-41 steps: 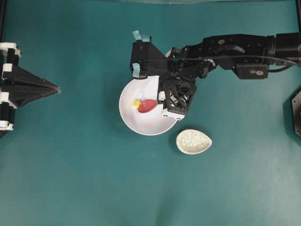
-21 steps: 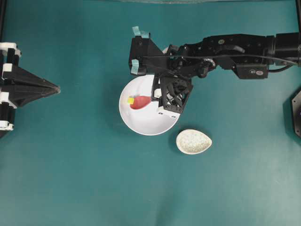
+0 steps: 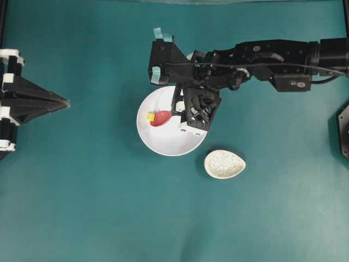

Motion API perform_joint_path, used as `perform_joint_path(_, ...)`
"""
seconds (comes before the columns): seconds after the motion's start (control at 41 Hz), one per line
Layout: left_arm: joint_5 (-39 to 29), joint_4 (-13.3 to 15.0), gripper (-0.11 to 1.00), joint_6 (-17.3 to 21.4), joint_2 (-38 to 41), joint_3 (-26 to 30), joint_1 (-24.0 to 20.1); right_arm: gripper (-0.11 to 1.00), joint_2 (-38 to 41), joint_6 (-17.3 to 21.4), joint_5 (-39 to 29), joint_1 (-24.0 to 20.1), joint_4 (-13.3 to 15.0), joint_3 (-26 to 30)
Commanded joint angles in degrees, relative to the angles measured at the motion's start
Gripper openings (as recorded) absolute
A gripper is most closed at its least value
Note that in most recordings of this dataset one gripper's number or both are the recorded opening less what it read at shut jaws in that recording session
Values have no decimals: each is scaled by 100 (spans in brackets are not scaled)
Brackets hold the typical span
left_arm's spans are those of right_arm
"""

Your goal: Scoop the yellow hexagonal prism block from the bowl with a spoon using the right arm.

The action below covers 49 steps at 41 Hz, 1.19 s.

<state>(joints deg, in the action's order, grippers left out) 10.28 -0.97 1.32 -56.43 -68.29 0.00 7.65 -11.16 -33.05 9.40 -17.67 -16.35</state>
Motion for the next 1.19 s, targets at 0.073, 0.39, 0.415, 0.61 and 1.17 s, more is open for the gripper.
perform_joint_path(0.073, 62, -9, -1, 9, 18, 97, 0, 23, -105, -18, 62, -9, 0, 123)
perform_joint_path(0.39, 62, -9, -1, 9, 18, 97, 0, 23, -220, -9, 246, -26, 9, 0)
perform_joint_path(0.415, 62, -9, -1, 9, 18, 97, 9, 23, -229, -9, 281, -35, 9, -26)
perform_joint_path(0.61, 62, -9, -1, 9, 18, 97, 0, 23, -325, -9, 536, -70, 9, -193)
perform_joint_path(1.17, 62, -9, -1, 9, 18, 97, 0, 23, -703, -9, 1450, -167, 9, -791)
